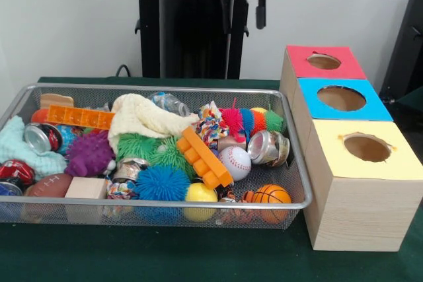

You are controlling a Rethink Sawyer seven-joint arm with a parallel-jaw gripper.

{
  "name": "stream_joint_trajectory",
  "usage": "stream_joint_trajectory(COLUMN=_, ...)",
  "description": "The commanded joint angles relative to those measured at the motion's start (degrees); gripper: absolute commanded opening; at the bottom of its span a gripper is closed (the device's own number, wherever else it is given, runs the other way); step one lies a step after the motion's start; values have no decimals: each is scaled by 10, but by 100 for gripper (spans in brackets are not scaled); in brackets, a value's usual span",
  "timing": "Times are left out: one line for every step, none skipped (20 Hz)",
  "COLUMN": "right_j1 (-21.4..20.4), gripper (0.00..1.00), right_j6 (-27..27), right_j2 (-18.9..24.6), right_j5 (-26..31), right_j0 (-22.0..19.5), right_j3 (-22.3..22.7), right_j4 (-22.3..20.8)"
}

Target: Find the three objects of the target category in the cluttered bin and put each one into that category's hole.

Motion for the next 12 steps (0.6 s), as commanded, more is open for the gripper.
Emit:
stream_joint_trajectory(right_j1=-31, gripper=100, right_j6=2, right_j2=-37, right_j5=-27, right_j0=-22, right_j3=60, right_j4=-21)
stream_joint_trajectory(right_j1=-30, gripper=100, right_j6=2, right_j2=-39, right_j5=-34, right_j0=-27, right_j3=69, right_j4=-25)
stream_joint_trajectory(right_j1=-29, gripper=100, right_j6=3, right_j2=-41, right_j5=-42, right_j0=-32, right_j3=78, right_j4=-29)
stream_joint_trajectory(right_j1=-31, gripper=100, right_j6=-1, right_j2=-41, right_j5=-46, right_j0=-38, right_j3=88, right_j4=-32)
stream_joint_trajectory(right_j1=-33, gripper=100, right_j6=-2, right_j2=-42, right_j5=-53, right_j0=-45, right_j3=98, right_j4=-36)
stream_joint_trajectory(right_j1=-36, gripper=100, right_j6=-5, right_j2=-42, right_j5=-60, right_j0=-53, right_j3=110, right_j4=-38)
stream_joint_trajectory(right_j1=-37, gripper=100, right_j6=-5, right_j2=-44, right_j5=-67, right_j0=-59, right_j3=119, right_j4=-44)
stream_joint_trajectory(right_j1=-38, gripper=100, right_j6=-5, right_j2=-46, right_j5=-74, right_j0=-65, right_j3=127, right_j4=-49)
stream_joint_trajectory(right_j1=-40, gripper=100, right_j6=-8, right_j2=-45, right_j5=-79, right_j0=-72, right_j3=135, right_j4=-50)
stream_joint_trajectory(right_j1=-41, gripper=100, right_j6=-8, right_j2=-48, right_j5=-82, right_j0=-77, right_j3=141, right_j4=-54)
stream_joint_trajectory(right_j1=-38, gripper=100, right_j6=-7, right_j2=-51, right_j5=-85, right_j0=-81, right_j3=145, right_j4=-59)
stream_joint_trajectory(right_j1=-33, gripper=100, right_j6=-5, right_j2=-55, right_j5=-91, right_j0=-85, right_j3=150, right_j4=-65)
